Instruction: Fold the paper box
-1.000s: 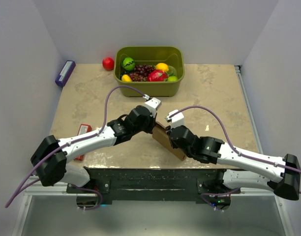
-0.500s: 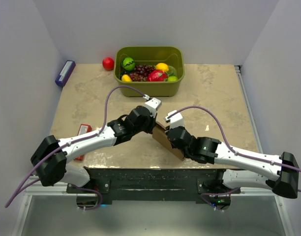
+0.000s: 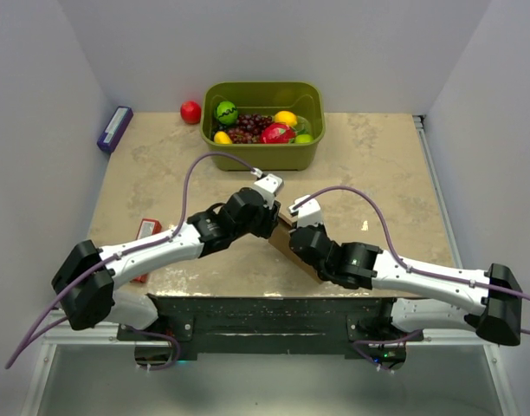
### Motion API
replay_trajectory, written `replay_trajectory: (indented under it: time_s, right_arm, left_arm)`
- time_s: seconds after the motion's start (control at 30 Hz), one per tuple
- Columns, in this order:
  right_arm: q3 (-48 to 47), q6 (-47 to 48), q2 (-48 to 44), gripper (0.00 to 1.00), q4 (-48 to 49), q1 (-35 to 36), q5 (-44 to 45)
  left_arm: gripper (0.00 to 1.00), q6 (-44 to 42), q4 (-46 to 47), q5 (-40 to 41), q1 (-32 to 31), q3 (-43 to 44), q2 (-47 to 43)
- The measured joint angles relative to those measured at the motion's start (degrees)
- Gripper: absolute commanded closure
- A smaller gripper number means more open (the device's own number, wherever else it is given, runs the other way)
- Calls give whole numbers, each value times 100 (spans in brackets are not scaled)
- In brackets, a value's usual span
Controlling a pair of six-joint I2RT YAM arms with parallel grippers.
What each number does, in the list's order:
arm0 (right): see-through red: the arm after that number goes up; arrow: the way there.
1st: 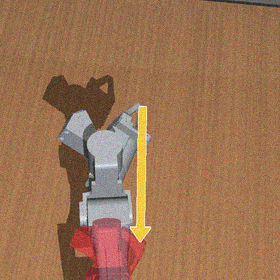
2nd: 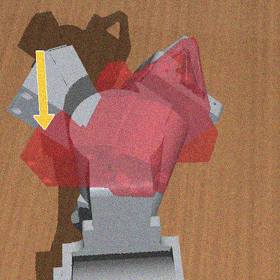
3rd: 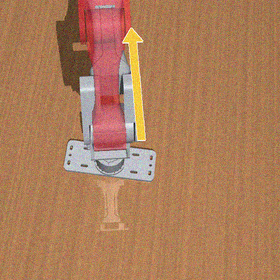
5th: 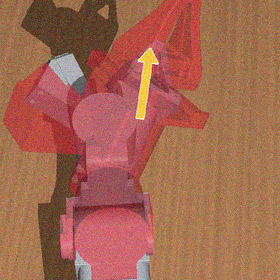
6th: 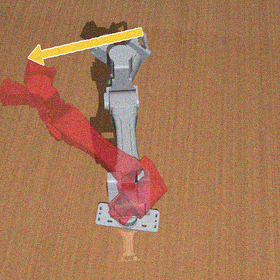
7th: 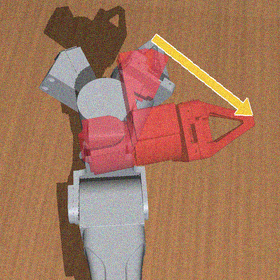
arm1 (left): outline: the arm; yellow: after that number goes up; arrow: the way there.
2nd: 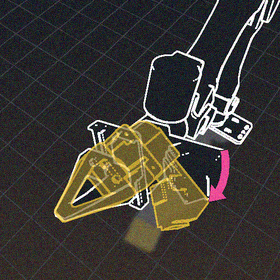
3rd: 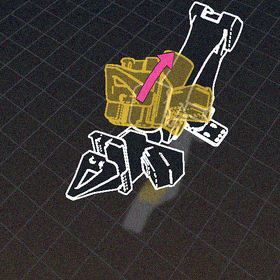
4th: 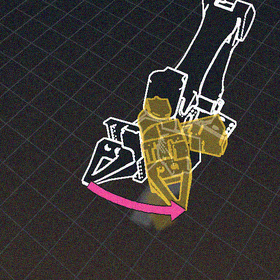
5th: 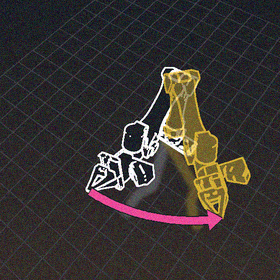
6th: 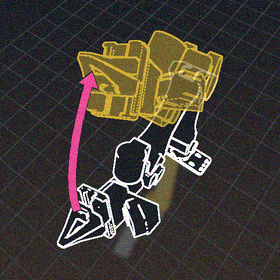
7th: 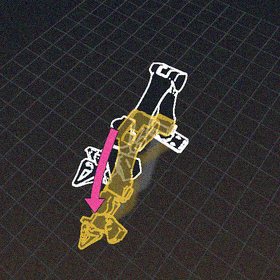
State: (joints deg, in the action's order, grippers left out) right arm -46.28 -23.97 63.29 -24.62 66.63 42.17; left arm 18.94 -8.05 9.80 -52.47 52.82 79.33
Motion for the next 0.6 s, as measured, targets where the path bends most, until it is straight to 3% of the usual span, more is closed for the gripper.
replay_trajectory:
  time_s: [0.43, 0.6]
  right_arm:
    - [0, -92, 46, 91, 17, 13, 190]
    - [0, -98, 46, 92, 22, 46, 208]
  left_arm:
    - [53, 212, -533, -127, -55, -66, -474]
    - [47, 407, -385, -448, 166, -70, -581]
